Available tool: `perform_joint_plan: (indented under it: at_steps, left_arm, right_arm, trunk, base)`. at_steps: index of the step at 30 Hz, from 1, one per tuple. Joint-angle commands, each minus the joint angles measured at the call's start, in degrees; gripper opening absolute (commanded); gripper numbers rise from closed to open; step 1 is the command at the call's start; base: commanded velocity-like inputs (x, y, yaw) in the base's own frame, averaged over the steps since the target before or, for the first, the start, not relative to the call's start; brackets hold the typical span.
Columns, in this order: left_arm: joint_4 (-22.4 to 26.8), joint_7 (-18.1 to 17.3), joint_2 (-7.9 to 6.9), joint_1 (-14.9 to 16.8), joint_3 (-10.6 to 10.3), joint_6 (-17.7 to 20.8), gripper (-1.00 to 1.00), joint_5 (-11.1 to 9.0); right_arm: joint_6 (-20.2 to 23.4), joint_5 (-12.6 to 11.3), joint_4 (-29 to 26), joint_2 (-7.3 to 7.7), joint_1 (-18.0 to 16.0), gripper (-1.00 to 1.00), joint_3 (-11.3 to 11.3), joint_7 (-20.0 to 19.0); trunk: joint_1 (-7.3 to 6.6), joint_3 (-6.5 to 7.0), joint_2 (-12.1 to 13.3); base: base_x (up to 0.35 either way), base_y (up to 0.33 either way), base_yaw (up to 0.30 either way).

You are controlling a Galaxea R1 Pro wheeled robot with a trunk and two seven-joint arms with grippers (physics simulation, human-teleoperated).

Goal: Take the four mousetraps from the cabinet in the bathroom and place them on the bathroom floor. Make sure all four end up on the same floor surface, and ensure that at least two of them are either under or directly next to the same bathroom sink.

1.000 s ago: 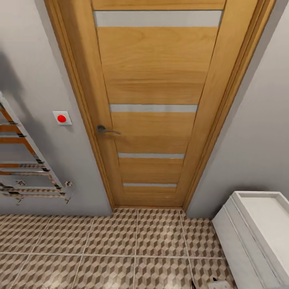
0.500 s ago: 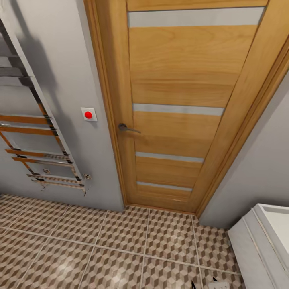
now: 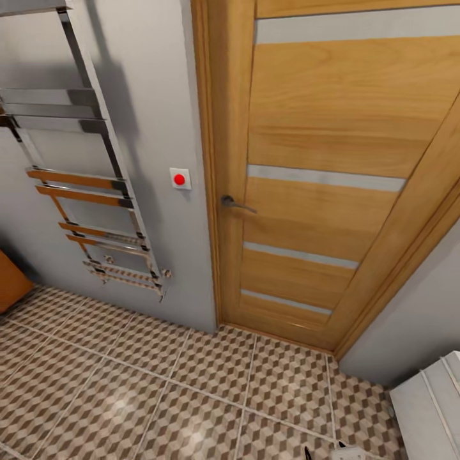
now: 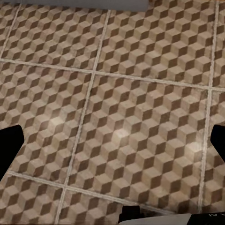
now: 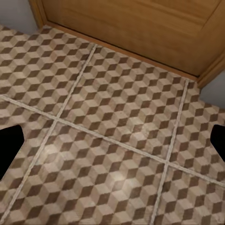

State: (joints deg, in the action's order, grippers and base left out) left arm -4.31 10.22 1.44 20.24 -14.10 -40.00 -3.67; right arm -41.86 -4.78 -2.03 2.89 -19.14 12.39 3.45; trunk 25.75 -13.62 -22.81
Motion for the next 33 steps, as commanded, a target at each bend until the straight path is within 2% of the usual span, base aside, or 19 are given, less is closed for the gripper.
perform_joint_plan:
  at_steps: [1,33]
  left_arm:
    - [-0.3,0.2,0.05,0.1,-0.5,-0.3,1.0,-0.4]
    - [-0.3,0.2,0.13,0.1,-0.5,-0.3,1.0,-0.4]
  right_arm:
    - [-0.1,-0.5,0.0,0.01,0.0,1.0,0.5,0.2]
    - [-0.1,-0.4,0.0,0.01,0.0,1.0,0.5,0.2]
  trunk:
    - [0.03,-0.1,-0.1]
    - [0.03,-0.1,-0.1]
  base:
    - [0.0,0.0,0.287]
    - [0.0,0.0,0.287]
